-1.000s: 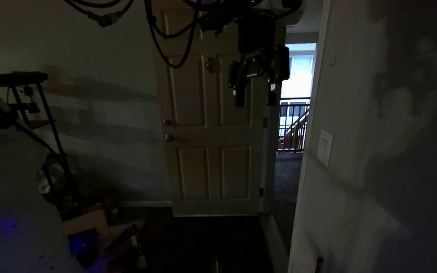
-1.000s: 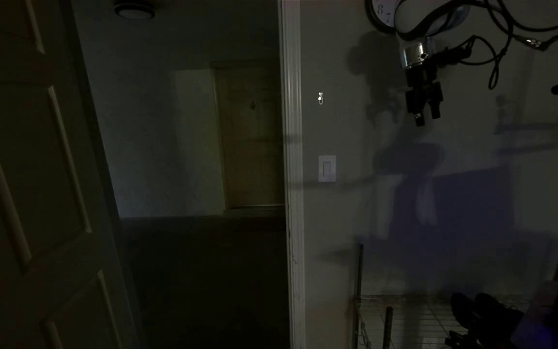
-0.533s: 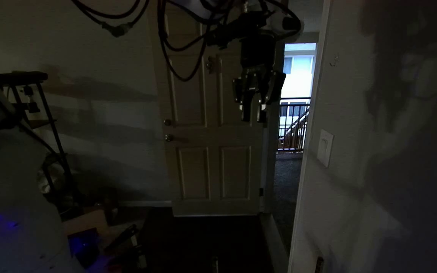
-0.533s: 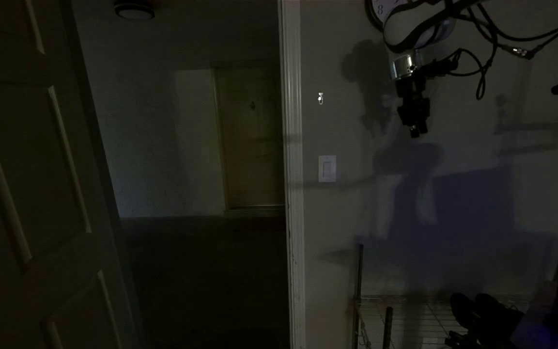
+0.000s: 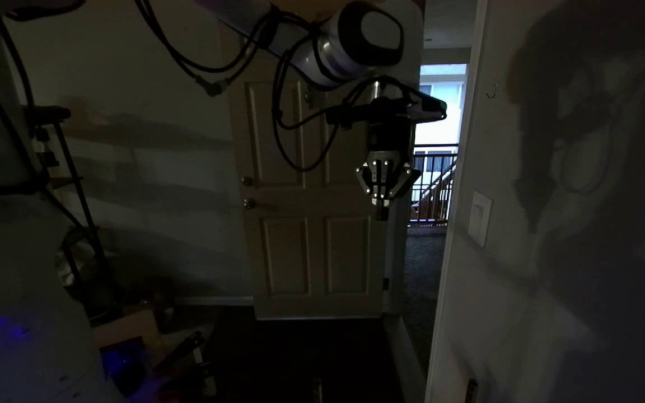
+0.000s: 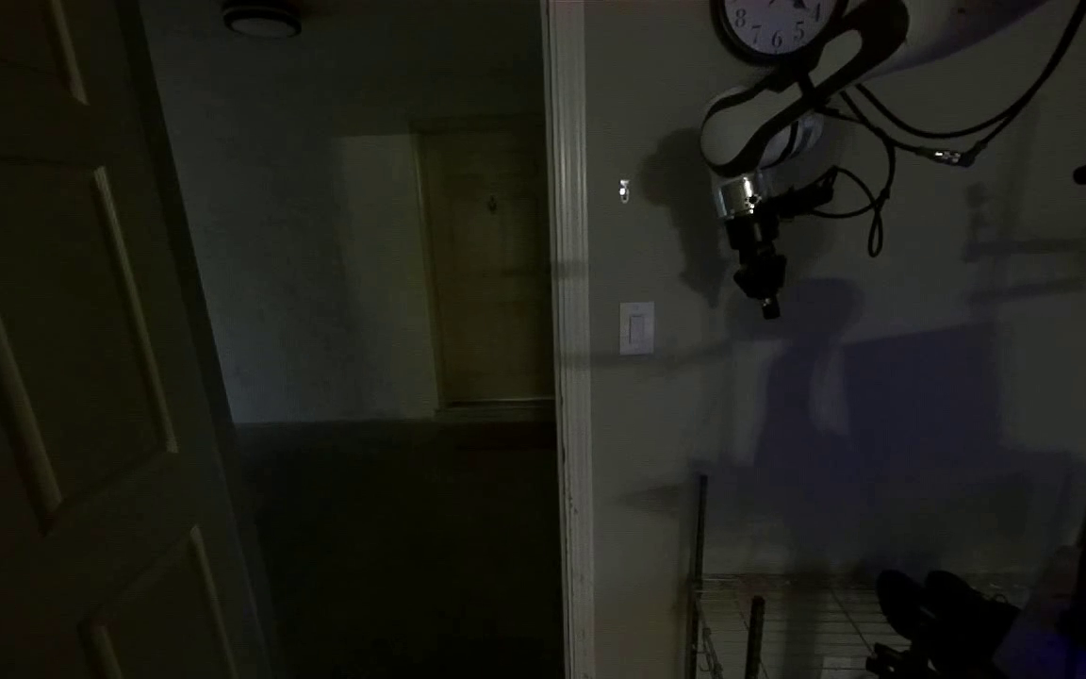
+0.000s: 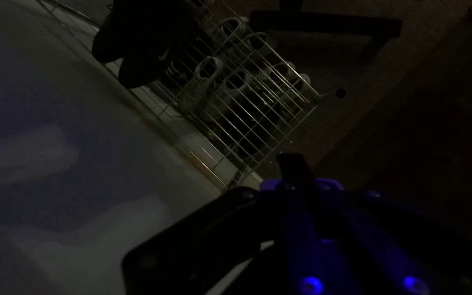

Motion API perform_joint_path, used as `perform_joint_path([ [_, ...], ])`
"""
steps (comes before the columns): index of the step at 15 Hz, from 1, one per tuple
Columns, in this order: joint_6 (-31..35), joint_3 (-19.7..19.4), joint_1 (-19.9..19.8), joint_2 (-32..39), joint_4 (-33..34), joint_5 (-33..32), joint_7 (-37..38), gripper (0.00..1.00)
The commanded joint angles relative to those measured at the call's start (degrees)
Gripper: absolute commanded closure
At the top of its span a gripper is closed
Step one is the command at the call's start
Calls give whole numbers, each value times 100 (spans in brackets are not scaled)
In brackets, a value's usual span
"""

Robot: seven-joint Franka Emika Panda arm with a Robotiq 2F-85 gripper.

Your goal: Push the light switch upwards

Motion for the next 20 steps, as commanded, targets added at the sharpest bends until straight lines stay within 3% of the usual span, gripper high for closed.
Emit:
perform_joint_path([
  [1,376,-8,-64,267,80,-84,218,97],
  [12,3064,-100,82,725,-312,-1610,1194,96],
  [20,4389,-183,177,887,-508,-1855,1972,97],
])
